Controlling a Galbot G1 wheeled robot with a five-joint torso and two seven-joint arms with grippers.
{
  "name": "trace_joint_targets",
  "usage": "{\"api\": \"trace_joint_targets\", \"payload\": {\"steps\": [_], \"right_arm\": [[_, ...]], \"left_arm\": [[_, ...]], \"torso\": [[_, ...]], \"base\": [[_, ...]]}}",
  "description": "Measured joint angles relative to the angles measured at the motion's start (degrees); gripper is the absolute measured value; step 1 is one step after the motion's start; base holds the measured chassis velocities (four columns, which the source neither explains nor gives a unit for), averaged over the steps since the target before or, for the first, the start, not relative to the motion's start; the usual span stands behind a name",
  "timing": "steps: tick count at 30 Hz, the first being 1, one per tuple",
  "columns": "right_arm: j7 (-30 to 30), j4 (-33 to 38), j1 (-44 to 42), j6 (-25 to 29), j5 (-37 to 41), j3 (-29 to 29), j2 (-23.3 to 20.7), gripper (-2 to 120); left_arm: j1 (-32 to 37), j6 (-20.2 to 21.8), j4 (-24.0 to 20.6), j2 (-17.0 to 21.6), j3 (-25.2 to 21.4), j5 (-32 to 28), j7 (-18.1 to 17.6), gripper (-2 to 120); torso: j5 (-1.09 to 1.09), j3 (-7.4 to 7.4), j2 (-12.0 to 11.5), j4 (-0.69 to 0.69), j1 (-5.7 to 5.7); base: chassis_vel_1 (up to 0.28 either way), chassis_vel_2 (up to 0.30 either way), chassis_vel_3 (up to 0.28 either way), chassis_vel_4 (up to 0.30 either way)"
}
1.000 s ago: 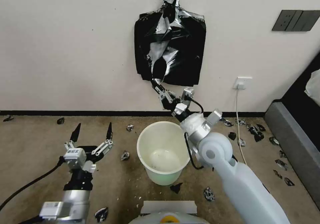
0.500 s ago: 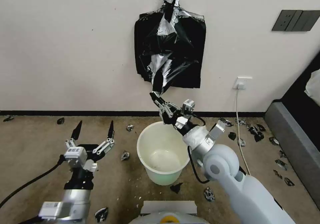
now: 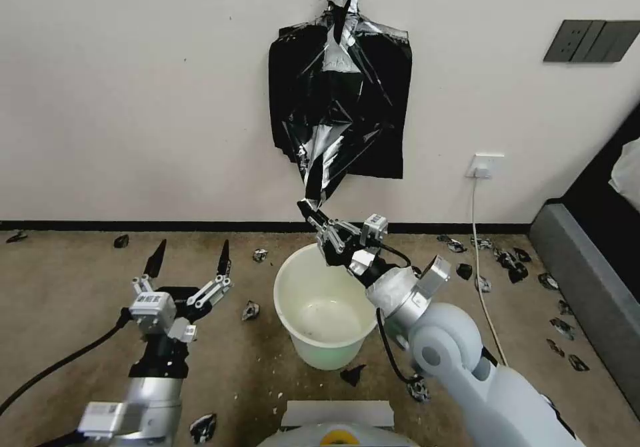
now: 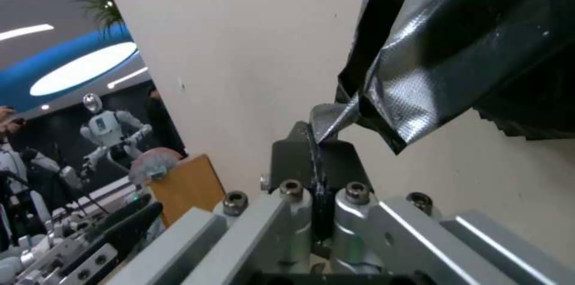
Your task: Place a trash bag onto the trash bin.
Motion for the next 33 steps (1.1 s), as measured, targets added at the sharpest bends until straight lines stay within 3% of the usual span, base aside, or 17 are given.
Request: {"api": "trace_joint_targets", "payload": {"steps": [22,27,30,32,33], "right_arm": [[-0.86,-0.38,-1.33,0.85,-1.45,-0.32,-0.84,0],[1.45,-0.39,-0.53,0.86,-1.45,-0.93,-0.57,0],[4.97,-0.97,1.05,0.87,-1.15,-1.87,0.23,0],[5.77,-1.37,2.07,0.87,-0.95,-2.58,0.42,0],[7.41,-2.48,4.95,0.80,-0.13,-4.60,0.87,0]], "left_arm": [[-0.38,1.30,-2.18,2.07,0.24,-1.00,-0.14,100],[-1.99,3.84,-3.37,6.41,0.40,-4.49,-0.62,100],[-6.49,7.51,-3.69,13.80,-0.08,-10.45,-1.49,100],[-7.37,8.15,-3.95,15.93,-0.75,-12.24,-1.60,100],[-8.21,8.93,-4.70,19.42,-2.34,-15.63,-1.90,100]], "torso": [[0.00,0.00,0.00,0.00,0.00],[0.00,0.00,0.00,0.01,0.00],[-0.02,0.00,0.00,-0.02,0.00],[-0.03,0.00,0.00,-0.02,0.00],[-0.03,0.01,0.00,-0.01,0.00]], "base": [[0.000,0.000,0.000,0.000],[0.000,0.000,0.000,0.000],[0.000,0.000,0.000,0.000],[0.000,0.000,0.000,0.000],[0.000,0.000,0.000,0.000]]}}
